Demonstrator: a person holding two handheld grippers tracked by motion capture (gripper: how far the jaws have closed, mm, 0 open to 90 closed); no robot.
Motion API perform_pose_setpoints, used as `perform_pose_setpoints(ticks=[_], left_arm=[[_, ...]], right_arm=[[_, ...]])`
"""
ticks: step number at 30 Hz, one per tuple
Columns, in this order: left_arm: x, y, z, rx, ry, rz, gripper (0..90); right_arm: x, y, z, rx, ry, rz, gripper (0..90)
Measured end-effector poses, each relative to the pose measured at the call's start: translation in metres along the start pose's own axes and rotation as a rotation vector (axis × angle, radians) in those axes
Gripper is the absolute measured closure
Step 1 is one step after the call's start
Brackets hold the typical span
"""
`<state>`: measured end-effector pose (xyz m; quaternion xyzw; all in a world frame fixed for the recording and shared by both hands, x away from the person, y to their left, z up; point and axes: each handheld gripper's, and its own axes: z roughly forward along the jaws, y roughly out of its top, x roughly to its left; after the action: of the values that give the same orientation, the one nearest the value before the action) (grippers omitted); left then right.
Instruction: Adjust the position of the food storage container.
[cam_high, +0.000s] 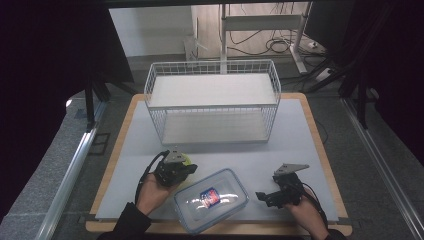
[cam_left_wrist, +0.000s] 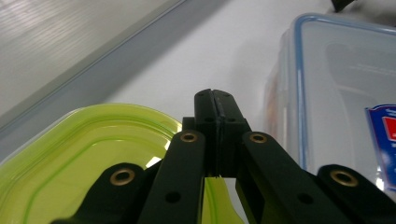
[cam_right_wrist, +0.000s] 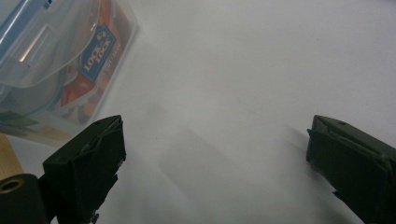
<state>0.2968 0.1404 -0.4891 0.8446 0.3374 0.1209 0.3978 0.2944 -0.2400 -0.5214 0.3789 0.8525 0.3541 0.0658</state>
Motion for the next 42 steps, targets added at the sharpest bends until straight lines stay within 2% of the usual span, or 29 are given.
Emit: perform_pose_setpoints(ticks=[20, 35, 39, 42], left_arm=[[0.030, -0.019, -0.023, 0.010, 0.069, -0.070, 89.8], [0.045, -0.032, -0.038, 0.011, 0.108, -0.124, 89.8], [0.046, -0.033, -0.039, 0.008, 0.101, -0.128, 89.6], [0.039, -0.033, -0.039, 0.006, 0.084, -0.117, 88.2]], right_arm=[[0.000, -0.001, 0.001, 0.008, 0.001, -0.015, 4.1], [0.000, -0.001, 0.000, 0.008, 0.002, -0.017, 4.2], [0.000, -0.001, 0.000, 0.009, 0.002, -0.018, 4.3], [0.000, -0.001, 0.000, 0.009, 0.000, -0.020, 4.3]])
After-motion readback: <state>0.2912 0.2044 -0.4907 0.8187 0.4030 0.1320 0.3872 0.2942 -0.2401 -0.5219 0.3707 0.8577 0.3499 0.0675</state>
